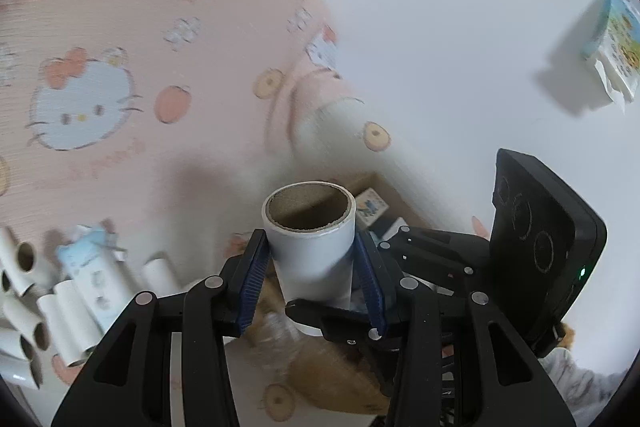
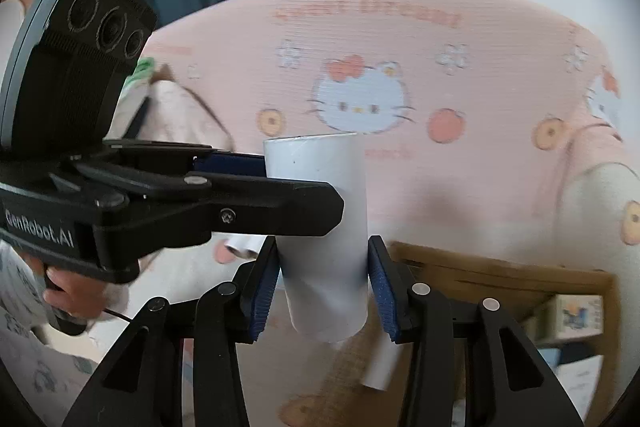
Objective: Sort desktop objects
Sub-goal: 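Carry the tube with the left gripper over the box while the right gripper follows, then close the right gripper on the tube while the left gripper releases it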
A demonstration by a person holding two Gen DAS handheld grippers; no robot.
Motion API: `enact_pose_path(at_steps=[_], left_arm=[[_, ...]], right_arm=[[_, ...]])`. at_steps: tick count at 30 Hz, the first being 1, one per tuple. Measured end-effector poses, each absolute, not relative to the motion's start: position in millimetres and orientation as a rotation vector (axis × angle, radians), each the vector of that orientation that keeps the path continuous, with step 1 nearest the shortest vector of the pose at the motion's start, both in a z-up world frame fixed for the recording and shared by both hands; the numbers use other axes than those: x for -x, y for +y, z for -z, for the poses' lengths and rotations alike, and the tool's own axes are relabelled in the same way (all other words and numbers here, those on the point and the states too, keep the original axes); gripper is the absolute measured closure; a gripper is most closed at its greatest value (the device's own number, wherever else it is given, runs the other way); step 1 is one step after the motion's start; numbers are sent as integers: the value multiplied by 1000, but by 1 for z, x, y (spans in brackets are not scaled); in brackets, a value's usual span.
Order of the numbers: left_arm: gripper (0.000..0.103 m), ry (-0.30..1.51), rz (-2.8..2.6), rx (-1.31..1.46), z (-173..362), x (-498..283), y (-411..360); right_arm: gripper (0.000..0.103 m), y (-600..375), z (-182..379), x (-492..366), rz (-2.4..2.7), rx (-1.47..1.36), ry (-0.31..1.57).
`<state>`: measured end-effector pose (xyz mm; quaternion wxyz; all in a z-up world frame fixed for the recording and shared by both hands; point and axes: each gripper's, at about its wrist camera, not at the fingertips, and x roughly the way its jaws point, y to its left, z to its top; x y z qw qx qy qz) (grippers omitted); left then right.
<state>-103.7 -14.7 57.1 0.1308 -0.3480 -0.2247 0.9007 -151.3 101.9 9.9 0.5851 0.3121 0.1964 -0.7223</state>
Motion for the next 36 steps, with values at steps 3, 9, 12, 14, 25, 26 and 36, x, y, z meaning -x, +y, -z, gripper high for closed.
enact_pose_path(at_steps=[3,9,12,14,25,26,36], left_arm=[[55,-694,-2525,1085,-54,128,-7],[55,-805,-2355,1291,-31,165,9],[55,-729,-2344,1358,-21,177,25],[55,-669,-2357,1396,-15,181,36],[55,-621,-2256,1569,23,216,43],[55,-641,-2247,1578,26,217,41],[59,-638,-2229,1568,31,221,37]], right_arm=[[62,113,-11,167,1714,-748,496],[62,128,7,191,1717,-907,482],[62,129,19,201,1721,-1024,471],[62,130,28,209,1712,-1115,437],[62,129,73,244,1599,-1414,299],[62,129,77,246,1593,-1422,297],[62,124,99,264,1591,-1509,320]])
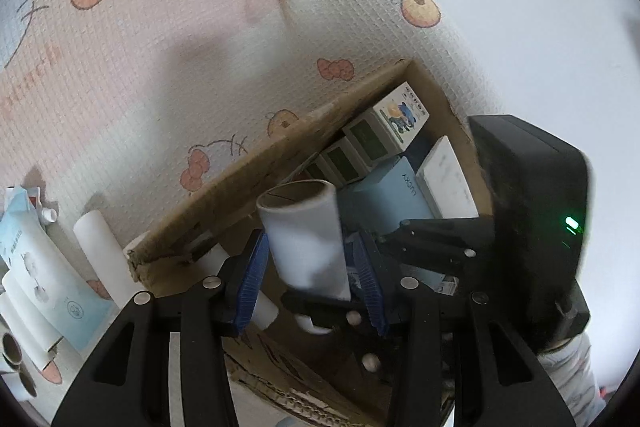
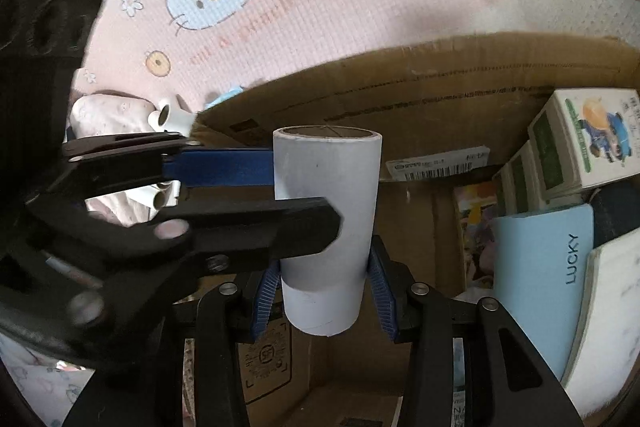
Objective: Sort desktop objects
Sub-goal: 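Close the right gripper on the tube while the left gripper releases it, then lower the tube into the box and open the right gripper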
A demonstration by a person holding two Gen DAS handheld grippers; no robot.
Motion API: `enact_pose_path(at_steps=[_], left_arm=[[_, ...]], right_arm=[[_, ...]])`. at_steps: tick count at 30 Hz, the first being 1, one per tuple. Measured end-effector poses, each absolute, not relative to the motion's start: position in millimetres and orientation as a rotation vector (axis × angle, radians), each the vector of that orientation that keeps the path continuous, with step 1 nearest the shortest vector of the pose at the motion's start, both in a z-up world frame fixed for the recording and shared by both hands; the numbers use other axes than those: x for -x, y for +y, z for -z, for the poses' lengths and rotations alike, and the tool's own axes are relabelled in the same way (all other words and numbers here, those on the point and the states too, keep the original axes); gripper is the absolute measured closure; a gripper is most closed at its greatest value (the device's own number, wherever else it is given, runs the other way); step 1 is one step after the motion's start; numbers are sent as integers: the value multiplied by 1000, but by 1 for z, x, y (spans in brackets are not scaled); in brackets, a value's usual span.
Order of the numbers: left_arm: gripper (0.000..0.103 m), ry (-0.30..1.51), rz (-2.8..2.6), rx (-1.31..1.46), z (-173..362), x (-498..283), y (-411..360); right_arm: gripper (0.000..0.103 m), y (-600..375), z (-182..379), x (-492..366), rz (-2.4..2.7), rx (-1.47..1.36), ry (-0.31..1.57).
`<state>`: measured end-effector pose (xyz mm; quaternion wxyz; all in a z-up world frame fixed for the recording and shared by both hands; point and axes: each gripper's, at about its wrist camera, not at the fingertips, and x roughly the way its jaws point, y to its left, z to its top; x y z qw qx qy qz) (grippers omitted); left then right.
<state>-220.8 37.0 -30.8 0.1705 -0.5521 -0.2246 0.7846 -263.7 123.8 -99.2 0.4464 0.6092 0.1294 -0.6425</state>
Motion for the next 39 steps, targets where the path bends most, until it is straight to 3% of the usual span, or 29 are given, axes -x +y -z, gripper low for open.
enact_pose_path(at_steps=[4,10,39], left_arm=[[98,-633,-2243,1625,37,224,32],[99,-749,-2216,1584,40,222,20],[99,-564,-2346,1438,23,201,32]], right_arm=[[62,121,112,269,1571,-1549,323],[62,108,135,269,1507,-1640,369],[63,96,182,264,1450,-1739,638]])
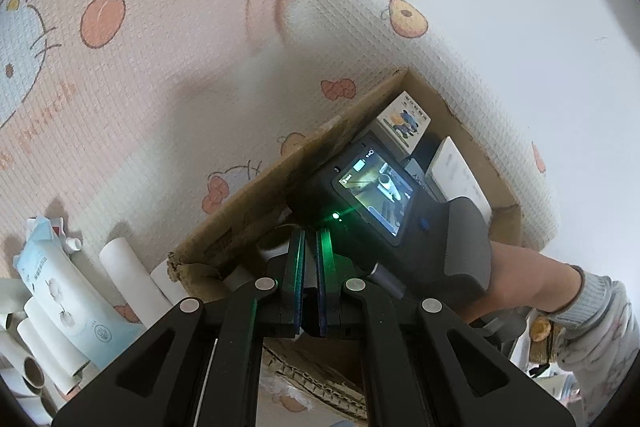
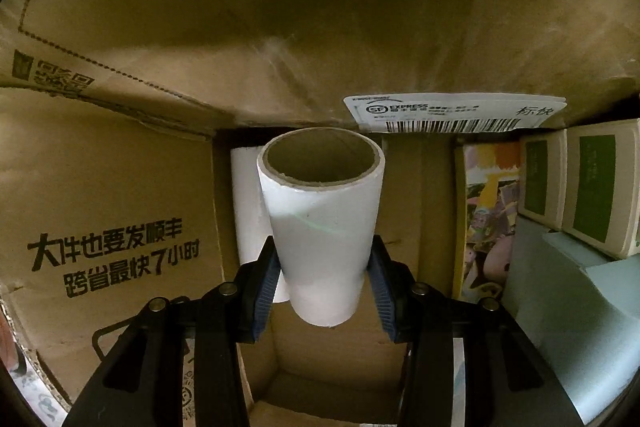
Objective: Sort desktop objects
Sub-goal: 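Lower the tube into the box and open the right gripper, then withdraw both open grippers from the box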
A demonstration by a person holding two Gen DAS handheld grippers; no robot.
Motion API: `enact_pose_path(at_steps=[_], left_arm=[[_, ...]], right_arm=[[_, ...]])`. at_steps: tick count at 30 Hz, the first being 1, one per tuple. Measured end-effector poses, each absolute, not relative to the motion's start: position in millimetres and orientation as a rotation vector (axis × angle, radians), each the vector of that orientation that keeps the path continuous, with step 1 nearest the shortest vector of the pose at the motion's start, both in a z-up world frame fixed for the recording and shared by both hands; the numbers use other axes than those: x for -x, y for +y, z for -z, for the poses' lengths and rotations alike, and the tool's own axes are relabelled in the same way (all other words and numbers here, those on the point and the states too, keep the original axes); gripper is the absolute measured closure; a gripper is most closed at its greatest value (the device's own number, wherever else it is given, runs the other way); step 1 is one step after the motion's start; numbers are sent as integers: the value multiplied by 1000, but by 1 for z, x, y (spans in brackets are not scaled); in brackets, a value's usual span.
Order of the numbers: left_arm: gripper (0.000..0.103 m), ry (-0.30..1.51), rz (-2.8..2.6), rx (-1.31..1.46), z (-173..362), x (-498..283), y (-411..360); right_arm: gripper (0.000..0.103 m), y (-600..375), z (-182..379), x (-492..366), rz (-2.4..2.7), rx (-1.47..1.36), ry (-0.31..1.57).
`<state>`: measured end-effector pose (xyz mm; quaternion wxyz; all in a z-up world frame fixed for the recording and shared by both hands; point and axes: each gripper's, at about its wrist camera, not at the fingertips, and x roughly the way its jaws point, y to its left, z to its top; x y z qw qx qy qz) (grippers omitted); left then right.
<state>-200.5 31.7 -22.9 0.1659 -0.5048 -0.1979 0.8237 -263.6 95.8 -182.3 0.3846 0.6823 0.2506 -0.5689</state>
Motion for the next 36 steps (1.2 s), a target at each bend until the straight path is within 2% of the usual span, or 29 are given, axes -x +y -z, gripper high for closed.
enact_pose_path(at_steps=[8,12,19,25,28,31,33,36], left_arm=[[96,-525,-2368,1436,21,198,37],[85,-491,-2363,1454,20,198,43],[74,-465,-2319,1512,17,205,57],[64,-446,-2248,1643,17,217,72],[64,-329,-2273,1675,16,220,85],[64,-108,-2255,1729,21,226,115],[64,21,-2221,1750,27,228,135],[67,112,-2162,1832,46,236,157]], right_arm=[[63,97,185,260,1452,-1757,608],[62,102,171,260,1457,-1761,544],[62,122,115,253,1469,-1677,432],[61,146,54,239,1549,-1507,512],[61,192,31,243,1614,-1467,528],[60,213,13,240,1728,-1388,632],[60,214,13,246,1786,-1345,717],[59,230,26,250,1822,-1346,772]])
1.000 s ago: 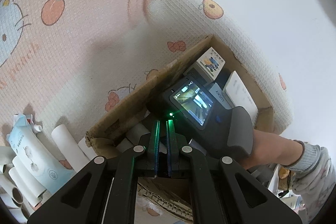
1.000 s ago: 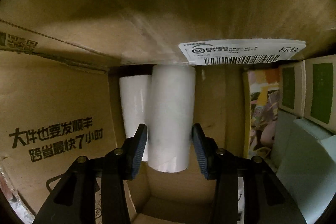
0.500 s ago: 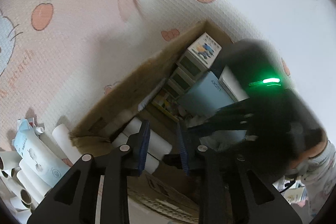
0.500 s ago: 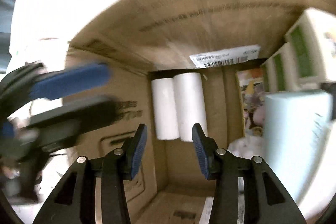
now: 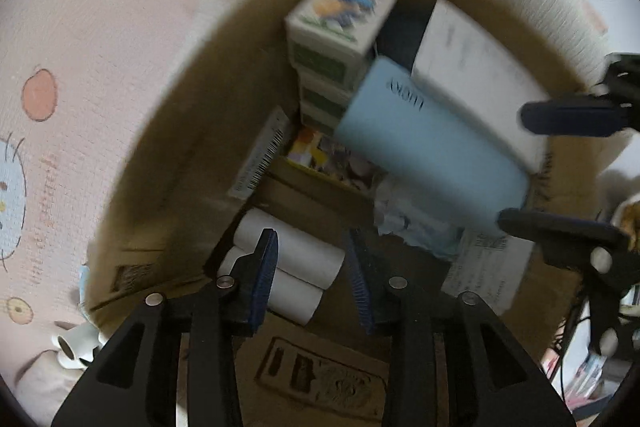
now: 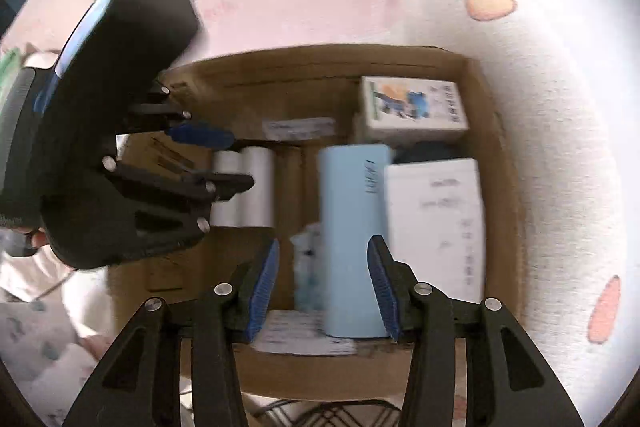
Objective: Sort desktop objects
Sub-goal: 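Withdraw both open grippers from the box, then swing both open grippers away from the box toward the tube pile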
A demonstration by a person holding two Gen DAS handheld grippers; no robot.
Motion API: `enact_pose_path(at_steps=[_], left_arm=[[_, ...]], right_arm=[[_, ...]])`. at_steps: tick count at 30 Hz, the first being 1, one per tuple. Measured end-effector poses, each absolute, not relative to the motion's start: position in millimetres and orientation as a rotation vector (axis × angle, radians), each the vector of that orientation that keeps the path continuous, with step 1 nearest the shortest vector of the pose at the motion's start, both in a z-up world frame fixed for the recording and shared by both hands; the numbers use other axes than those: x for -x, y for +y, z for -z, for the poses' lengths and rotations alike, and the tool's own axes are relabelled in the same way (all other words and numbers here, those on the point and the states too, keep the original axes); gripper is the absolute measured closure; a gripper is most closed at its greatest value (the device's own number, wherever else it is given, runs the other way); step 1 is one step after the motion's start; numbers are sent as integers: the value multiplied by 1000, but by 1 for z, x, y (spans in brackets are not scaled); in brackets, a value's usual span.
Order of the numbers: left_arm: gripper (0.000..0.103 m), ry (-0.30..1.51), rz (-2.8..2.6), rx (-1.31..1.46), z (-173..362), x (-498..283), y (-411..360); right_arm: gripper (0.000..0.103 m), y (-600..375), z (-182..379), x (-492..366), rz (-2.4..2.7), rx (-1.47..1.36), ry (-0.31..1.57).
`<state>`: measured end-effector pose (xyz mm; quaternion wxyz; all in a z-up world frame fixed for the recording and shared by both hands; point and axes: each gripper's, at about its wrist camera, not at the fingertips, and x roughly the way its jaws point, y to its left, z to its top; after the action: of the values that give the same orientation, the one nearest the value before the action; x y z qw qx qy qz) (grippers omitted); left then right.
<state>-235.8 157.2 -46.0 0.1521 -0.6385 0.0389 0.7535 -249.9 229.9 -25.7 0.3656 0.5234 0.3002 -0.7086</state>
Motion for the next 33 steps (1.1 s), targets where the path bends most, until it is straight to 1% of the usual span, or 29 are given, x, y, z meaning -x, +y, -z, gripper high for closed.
enact_pose_path(at_steps=[1,3,7,9,13,17,23,24,26,27,31,33], left_arm=[[74,109,-2144,1847,51,238,159],[78,67,-2098,1914,68,244,160],[80,-30,-2042,2073,95,256,147],[80,-115,-1998,2125,101,260,141],[80,-65,-1978,2162,104,262,143],[80,-102,-1910,2197,115,267,148],[80,-81,-1850,2277,133,273,149],[80,-65,-1828,2295,136,273,149],[80,42,-1829,2346,143,270,149],[79,50,-1836,2349,143,269,149],[79,38,-1809,2372,143,265,143],[79,-13,-1830,2358,138,263,136]], right_arm=[[59,230,32,250,1825,-1354,776],[59,232,39,251,1819,-1368,789],[59,234,48,248,1801,-1360,833],[59,232,51,247,1792,-1346,856],[59,228,54,251,1782,-1345,876],[59,231,60,258,1795,-1375,858],[59,239,67,259,1769,-1437,841],[59,239,67,258,1760,-1437,845],[59,241,66,257,1763,-1441,851],[59,242,66,257,1765,-1440,856],[59,246,66,259,1772,-1451,841],[59,249,66,261,1774,-1473,804]])
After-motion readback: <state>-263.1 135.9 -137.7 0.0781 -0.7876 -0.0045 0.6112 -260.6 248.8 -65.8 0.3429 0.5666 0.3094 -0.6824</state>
